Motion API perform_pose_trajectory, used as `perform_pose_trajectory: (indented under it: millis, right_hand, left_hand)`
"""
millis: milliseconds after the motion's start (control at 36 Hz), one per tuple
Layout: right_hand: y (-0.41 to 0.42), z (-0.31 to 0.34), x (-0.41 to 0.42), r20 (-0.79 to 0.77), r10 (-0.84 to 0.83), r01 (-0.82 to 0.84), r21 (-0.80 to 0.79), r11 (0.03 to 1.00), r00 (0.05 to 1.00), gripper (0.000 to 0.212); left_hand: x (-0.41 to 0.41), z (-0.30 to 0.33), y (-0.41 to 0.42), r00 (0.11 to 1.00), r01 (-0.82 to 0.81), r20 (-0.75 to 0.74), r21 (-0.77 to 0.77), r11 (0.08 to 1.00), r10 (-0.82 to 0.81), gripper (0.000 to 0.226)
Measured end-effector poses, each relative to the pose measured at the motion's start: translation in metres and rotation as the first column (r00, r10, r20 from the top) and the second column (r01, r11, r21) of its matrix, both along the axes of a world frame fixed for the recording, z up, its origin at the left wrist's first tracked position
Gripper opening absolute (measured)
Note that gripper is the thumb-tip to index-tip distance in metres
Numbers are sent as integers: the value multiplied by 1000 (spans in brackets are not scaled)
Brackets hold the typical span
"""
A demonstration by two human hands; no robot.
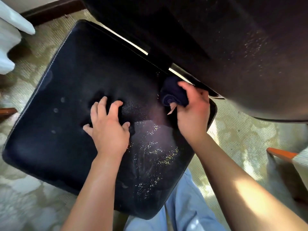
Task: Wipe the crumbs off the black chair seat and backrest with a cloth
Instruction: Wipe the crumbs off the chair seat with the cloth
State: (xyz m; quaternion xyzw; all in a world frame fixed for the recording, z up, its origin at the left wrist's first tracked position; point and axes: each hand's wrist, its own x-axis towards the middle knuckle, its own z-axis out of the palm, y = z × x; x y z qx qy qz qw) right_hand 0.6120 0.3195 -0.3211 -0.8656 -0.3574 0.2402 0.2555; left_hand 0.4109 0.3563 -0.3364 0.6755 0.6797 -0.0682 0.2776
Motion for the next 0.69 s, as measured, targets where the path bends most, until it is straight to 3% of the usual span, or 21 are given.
perform_pose_trajectory:
  millis: [167, 278, 472, 694]
  right_hand:
    - [-18, 18, -12, -83, 369, -375, -69, 924, 926, 60]
    - [-27, 26, -12, -165, 474, -485, -33, 874, 865, 63]
    - [1, 18, 4, 103, 232, -241, 89, 966, 967, 58]
    - [34, 6, -10, 137, 133, -149, 114, 982, 982, 57]
  left_hand:
    - [4, 4, 2, 1000, -20, -17, -5, 1000, 20, 67]
    - [6, 6, 0, 999, -2, -37, 10, 1000, 3, 68]
    - [3, 5, 3, 1000, 3, -31, -3, 1000, -3, 67]
    - [-1, 5, 4, 999, 26, -26, -3, 1000, -26, 69]
